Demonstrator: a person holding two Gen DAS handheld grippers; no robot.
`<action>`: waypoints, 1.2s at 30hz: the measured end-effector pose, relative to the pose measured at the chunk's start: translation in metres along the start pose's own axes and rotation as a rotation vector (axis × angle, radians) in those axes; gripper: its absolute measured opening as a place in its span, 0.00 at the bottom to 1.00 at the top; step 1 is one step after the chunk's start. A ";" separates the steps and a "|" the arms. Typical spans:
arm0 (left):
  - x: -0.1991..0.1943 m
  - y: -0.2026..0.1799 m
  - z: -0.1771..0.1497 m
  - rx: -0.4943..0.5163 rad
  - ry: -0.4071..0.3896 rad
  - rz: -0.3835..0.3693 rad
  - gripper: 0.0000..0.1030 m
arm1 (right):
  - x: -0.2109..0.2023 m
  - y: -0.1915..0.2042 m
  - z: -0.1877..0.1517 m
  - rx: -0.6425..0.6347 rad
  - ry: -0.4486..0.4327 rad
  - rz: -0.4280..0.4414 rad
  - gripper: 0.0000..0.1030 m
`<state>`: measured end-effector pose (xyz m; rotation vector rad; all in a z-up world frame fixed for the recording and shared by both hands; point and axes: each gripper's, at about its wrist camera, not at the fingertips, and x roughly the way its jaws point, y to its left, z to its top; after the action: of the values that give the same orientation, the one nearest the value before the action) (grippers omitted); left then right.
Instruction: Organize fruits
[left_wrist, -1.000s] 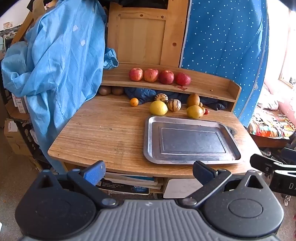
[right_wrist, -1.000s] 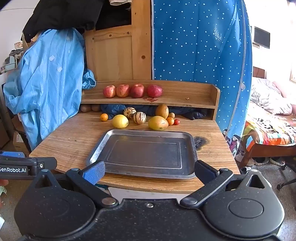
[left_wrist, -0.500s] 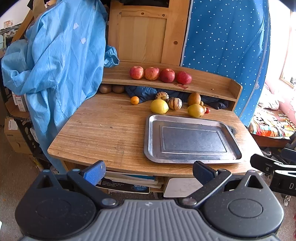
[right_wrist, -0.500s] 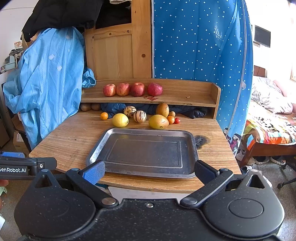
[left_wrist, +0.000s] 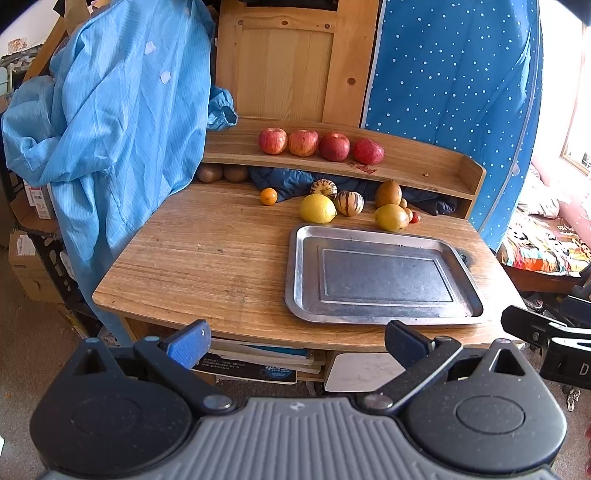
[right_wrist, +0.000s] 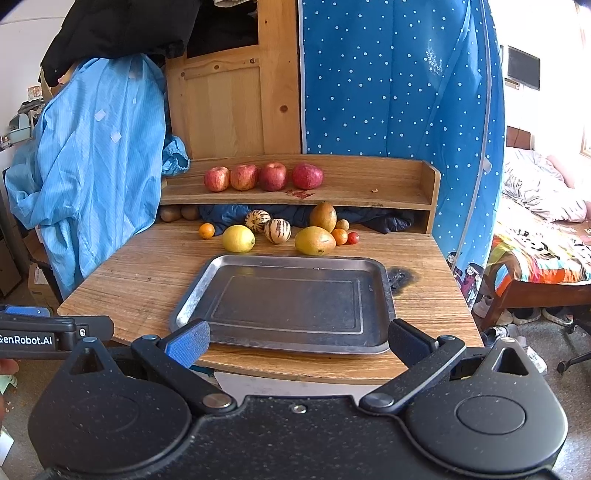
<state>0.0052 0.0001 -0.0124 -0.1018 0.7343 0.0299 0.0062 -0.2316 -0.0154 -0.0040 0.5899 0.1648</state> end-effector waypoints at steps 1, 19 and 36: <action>0.000 0.000 -0.001 0.000 0.002 0.001 0.99 | 0.003 -0.002 0.000 0.004 0.002 0.004 0.99; 0.024 -0.009 0.014 -0.009 0.052 0.019 0.99 | 0.026 -0.020 0.008 0.031 0.038 0.025 0.99; 0.087 -0.033 0.036 -0.044 0.148 0.071 0.99 | 0.099 -0.058 0.031 0.019 0.140 0.079 0.99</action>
<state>0.0960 -0.0294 -0.0419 -0.1213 0.8854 0.1071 0.1136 -0.2715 -0.0472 0.0266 0.7313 0.2365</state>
